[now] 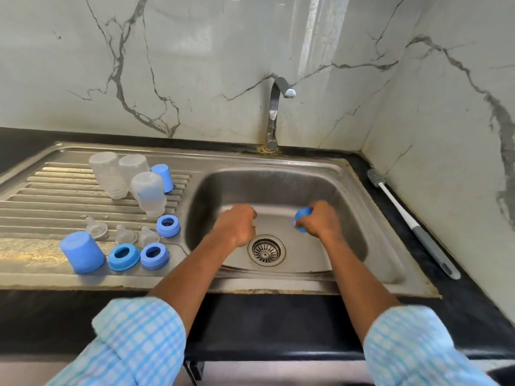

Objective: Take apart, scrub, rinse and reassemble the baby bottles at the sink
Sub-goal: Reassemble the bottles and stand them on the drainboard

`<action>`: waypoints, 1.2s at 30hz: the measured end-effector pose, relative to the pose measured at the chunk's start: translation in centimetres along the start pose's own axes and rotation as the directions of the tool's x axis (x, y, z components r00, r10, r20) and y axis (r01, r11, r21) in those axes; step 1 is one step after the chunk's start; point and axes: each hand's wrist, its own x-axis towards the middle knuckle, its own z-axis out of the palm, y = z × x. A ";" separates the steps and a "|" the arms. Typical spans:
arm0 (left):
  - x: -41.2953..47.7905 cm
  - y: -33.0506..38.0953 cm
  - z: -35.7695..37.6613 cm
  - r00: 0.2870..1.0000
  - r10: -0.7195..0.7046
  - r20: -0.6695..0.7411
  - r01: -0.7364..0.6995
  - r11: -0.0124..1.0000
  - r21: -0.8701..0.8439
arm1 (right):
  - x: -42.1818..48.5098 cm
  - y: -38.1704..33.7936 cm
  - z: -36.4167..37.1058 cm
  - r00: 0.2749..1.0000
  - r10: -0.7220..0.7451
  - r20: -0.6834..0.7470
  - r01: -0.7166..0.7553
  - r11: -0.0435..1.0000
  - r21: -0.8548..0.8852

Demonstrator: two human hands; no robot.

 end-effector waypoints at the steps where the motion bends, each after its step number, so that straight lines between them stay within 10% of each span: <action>1: 0.0 -0.1 0.0 0.995 0.011 -0.102 -0.017 0.998 -0.054 | 0.2 0.0 0.0 0.992 -0.025 -0.128 0.034 0.997 0.069; 4: 0.4 -0.3 -0.6 0.930 0.053 -0.363 -0.122 0.978 -0.171 | -0.1 -1.1 -0.9 0.890 -0.136 -0.436 0.238 0.953 0.188; 8: 0.0 0.5 0.0 0.985 0.043 -0.165 -0.049 0.998 -0.033 | 0.5 0.3 -0.3 0.988 0.002 -0.152 -0.010 0.999 -0.049; 11: 0.3 0.7 0.2 0.944 0.028 -0.329 -0.083 0.984 -0.156 | 0.5 -0.4 -0.5 0.916 -0.071 -0.396 0.130 0.984 0.124; 14: 0.3 0.3 1.4 0.996 -0.013 -0.086 0.008 0.999 -0.052 | 0.8 -0.2 -0.1 0.976 -0.035 -0.217 0.036 0.999 0.001; 24: -1.4 -1.6 -0.3 0.980 -0.022 -0.196 -0.016 0.982 -0.187 | -0.8 -1.6 1.0 0.998 -0.069 -0.001 0.068 0.987 0.144; 36: -9.2 -11.2 -6.5 0.908 -0.242 -0.343 0.059 0.882 -0.467 | -10.7 -11.5 6.5 0.743 -0.592 0.314 0.520 0.805 0.288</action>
